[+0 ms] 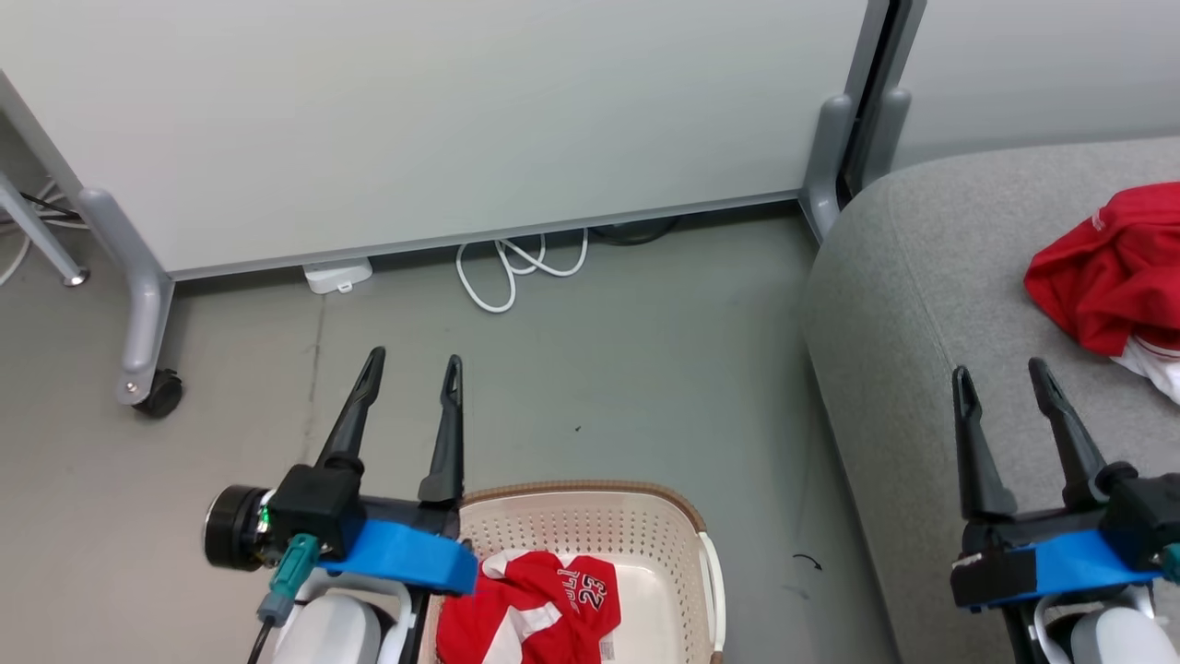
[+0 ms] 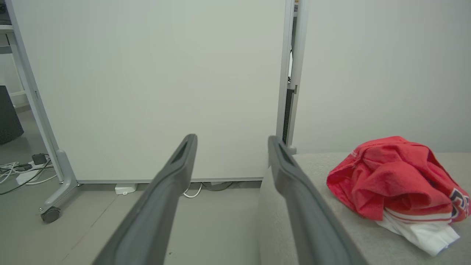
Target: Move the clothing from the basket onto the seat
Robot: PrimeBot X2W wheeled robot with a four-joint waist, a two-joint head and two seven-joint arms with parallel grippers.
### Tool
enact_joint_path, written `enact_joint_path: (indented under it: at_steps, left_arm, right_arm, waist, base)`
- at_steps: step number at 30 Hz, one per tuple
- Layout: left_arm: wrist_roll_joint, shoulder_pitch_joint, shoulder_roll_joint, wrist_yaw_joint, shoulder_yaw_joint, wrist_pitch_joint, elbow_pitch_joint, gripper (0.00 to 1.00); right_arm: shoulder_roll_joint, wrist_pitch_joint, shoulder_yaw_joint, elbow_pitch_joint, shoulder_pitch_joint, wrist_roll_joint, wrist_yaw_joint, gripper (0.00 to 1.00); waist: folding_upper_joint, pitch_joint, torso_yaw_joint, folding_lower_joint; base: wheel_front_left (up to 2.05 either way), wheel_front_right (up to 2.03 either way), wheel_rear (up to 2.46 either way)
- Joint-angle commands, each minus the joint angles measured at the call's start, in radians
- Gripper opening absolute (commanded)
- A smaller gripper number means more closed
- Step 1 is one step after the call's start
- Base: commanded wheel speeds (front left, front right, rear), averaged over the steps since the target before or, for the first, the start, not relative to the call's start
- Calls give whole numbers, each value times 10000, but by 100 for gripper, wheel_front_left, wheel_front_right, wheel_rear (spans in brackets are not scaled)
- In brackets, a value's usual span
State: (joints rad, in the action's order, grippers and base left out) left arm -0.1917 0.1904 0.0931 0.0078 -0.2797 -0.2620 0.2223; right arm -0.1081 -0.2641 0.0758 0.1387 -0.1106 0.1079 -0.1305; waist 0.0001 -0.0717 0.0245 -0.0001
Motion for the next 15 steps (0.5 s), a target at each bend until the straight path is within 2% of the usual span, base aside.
enact_joint_path:
  at_steps: [1,15]
  left_arm:
    - [80,-130,-5,-79,124,-44,-54,100]
    - [450,-863,-243,-504,1021,-44,-30,100]
  right_arm:
    - [42,-6,13,-79,206,-10,-3,100]
    - [320,-6,75,-103,852,-159,-5,100]
  waist:
    - [-1,92,-65,1]
    - [-1,407,-325,1]
  base:
    - [0,0,0]
    - [0,0,0]
